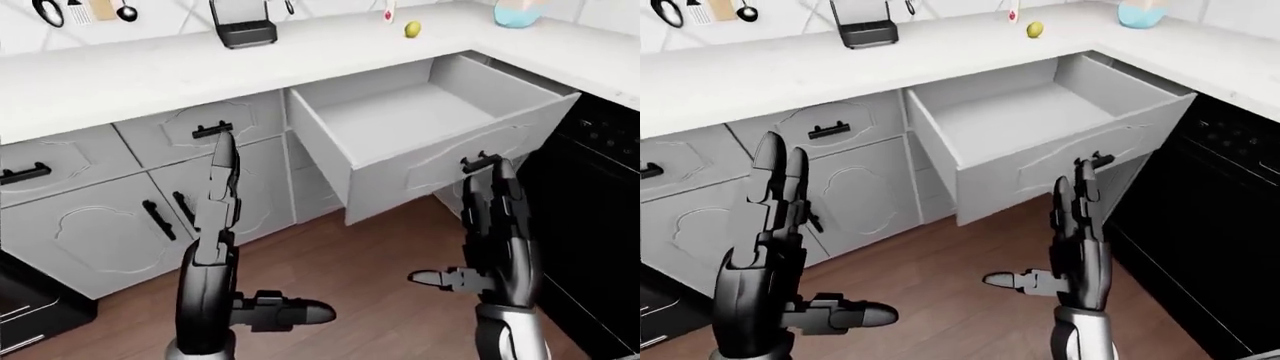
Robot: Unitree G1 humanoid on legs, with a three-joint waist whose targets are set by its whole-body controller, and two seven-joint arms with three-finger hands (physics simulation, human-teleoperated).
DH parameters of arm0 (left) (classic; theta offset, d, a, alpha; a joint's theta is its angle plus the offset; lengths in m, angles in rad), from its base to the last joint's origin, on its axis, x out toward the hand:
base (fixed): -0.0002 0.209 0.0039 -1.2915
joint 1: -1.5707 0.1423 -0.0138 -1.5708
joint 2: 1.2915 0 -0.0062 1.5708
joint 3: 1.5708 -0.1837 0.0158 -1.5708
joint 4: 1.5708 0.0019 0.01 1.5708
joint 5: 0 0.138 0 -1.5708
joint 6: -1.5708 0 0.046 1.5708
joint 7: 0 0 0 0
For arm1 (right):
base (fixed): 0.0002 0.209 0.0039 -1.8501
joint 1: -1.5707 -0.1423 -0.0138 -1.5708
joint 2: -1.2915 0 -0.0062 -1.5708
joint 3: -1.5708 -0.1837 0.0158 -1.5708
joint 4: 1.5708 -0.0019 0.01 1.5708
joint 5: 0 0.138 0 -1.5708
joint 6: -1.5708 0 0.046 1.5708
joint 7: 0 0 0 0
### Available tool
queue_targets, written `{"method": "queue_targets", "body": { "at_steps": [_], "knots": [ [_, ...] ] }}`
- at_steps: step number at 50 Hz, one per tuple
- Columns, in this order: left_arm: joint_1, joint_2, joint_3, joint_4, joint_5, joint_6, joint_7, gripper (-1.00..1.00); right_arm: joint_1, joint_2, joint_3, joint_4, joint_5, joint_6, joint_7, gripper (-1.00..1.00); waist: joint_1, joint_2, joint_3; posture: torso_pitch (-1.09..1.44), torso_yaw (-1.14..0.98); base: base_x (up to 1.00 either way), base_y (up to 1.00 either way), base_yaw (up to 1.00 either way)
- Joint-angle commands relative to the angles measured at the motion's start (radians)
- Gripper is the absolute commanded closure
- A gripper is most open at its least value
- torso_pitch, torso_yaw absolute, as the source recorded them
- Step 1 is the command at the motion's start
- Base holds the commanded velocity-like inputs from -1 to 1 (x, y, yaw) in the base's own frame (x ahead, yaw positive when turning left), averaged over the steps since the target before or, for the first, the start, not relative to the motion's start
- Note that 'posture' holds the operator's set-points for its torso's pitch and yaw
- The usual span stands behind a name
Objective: Close the right drawer.
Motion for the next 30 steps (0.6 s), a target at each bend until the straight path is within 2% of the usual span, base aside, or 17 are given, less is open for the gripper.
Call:
{"method": "queue_targets", "body": {
  "at_steps": [1, 6, 8, 9, 10, 12, 15, 19, 21, 22, 23, 24, 25, 26, 28, 30],
  "knots": [
    [-0.011, 0.0, 0.008, -0.049, -0.003, -0.026, 0.012, -1.0, -0.019, 0.0, 0.015, -0.055, 0.001, -0.029, 0.011, -1.0, 0.006, 0.0, -0.008, 0.0, 0.0, 0.0, 0.0, -0.33],
    [-0.011, 0.0, 0.01, -0.048, -0.005, -0.027, 0.011, -1.0, -0.016, 0.001, 0.018, -0.057, -0.002, -0.028, 0.014, -1.0, 0.013, 0.049, 0.01, 0.0, 0.0, 0.0, 0.0, -0.33],
    [-0.011, 0.0, 0.01, -0.047, -0.006, -0.027, 0.01, -1.0, -0.019, 0.001, 0.017, -0.055, -0.003, -0.025, 0.011, -1.0, 0.015, 0.091, 0.004, 0.0, 0.0, 0.0, 0.0, -0.33],
    [-0.012, 0.0, 0.009, -0.048, -0.004, -0.025, 0.01, -1.0, -0.017, 0.001, 0.019, -0.061, -0.003, -0.023, 0.012, -1.0, 0.018, 0.127, -0.01, 0.0, 0.0, 0.0, 0.0, -0.33],
    [-0.012, 0.0, 0.01, -0.047, -0.005, -0.025, 0.01, -1.0, -0.019, 0.001, 0.018, -0.056, -0.002, -0.024, 0.012, -1.0, 0.029, 0.087, -0.004, 0.0, 0.0, 0.0, 0.0, -0.33],
    [-0.012, -0.001, 0.008, -0.048, -0.002, -0.024, 0.01, -1.0, -0.018, 0.001, 0.019, -0.056, -0.004, -0.024, 0.012, -1.0, 0.024, 0.094, 0.003, 0.0, 0.0, 0.0, 0.0, -0.33],
    [-0.013, 0.0, 0.005, -0.048, 0.001, -0.024, 0.01, -1.0, -0.018, 0.002, 0.021, -0.052, -0.007, -0.028, 0.012, -1.0, 0.023, 0.074, -0.011, 0.0, 0.0, 0.0, 0.0, -0.33],
    [-0.012, 0.001, 0.005, -0.047, -0.002, -0.025, 0.01, -1.0, -0.017, 0.001, 0.021, -0.052, -0.006, -0.029, 0.012, -1.0, 0.025, 0.035, -0.003, 0.0, 0.0, 0.0, 0.0, -0.33],
    [-0.011, 0.001, 0.004, -0.048, 0.0, -0.026, 0.01, -1.0, -0.016, 0.001, 0.022, -0.052, -0.008, -0.03, 0.012, -1.0, 0.025, 0.004, -0.005, 0.0, 0.0, 0.0, 0.0, -0.33],
    [-0.011, 0.001, 0.004, -0.047, -0.001, -0.027, 0.011, -1.0, -0.017, 0.001, 0.021, -0.051, -0.008, -0.029, 0.011, -1.0, 0.024, -0.021, -0.011, 0.0, 0.0, 0.0, 0.0, -0.32],
    [-0.01, 0.002, 0.004, -0.048, 0.0, -0.028, 0.011, -1.0, -0.017, 0.001, 0.021, -0.052, -0.008, -0.029, 0.011, -1.0, 0.017, -0.06, -0.025, 0.0, 0.0, 0.0, 0.0, -0.33],
    [-0.01, 0.002, 0.004, -0.047, -0.001, -0.028, 0.011, -1.0, -0.017, 0.001, 0.022, -0.051, -0.009, -0.03, 0.011, -1.0, 0.006, -0.015, -0.01, 0.0, 0.0, 0.0, 0.0, -0.33],
    [-0.009, 0.002, 0.004, -0.046, -0.001, -0.029, 0.011, -1.0, -0.018, 0.001, 0.021, -0.049, -0.009, -0.03, 0.011, -1.0, 0.009, -0.025, -0.01, 0.0, 0.0, 0.0, 0.0, -0.34],
    [-0.009, 0.002, 0.003, -0.046, 0.001, -0.03, 0.011, -1.0, -0.018, 0.0, 0.02, -0.051, -0.006, -0.029, 0.012, -1.0, 0.003, -0.02, -0.011, 0.0, 0.0, 0.0, 0.0, -0.33],
    [-0.008, 0.002, 0.004, -0.046, -0.001, -0.031, 0.011, -1.0, -0.018, 0.0, 0.02, -0.05, -0.007, -0.03, 0.012, -1.0, 0.002, -0.003, -0.012, 0.0, 0.0, 0.0, 0.0, -0.33],
    [-0.008, 0.002, 0.004, -0.045, -0.002, -0.032, 0.011, -1.0, -0.02, 0.0, 0.018, -0.048, -0.007, -0.029, 0.01, -1.0, 0.007, 0.014, -0.001, 0.0, 0.0, 0.0, 0.0, -0.32]
  ]
}}
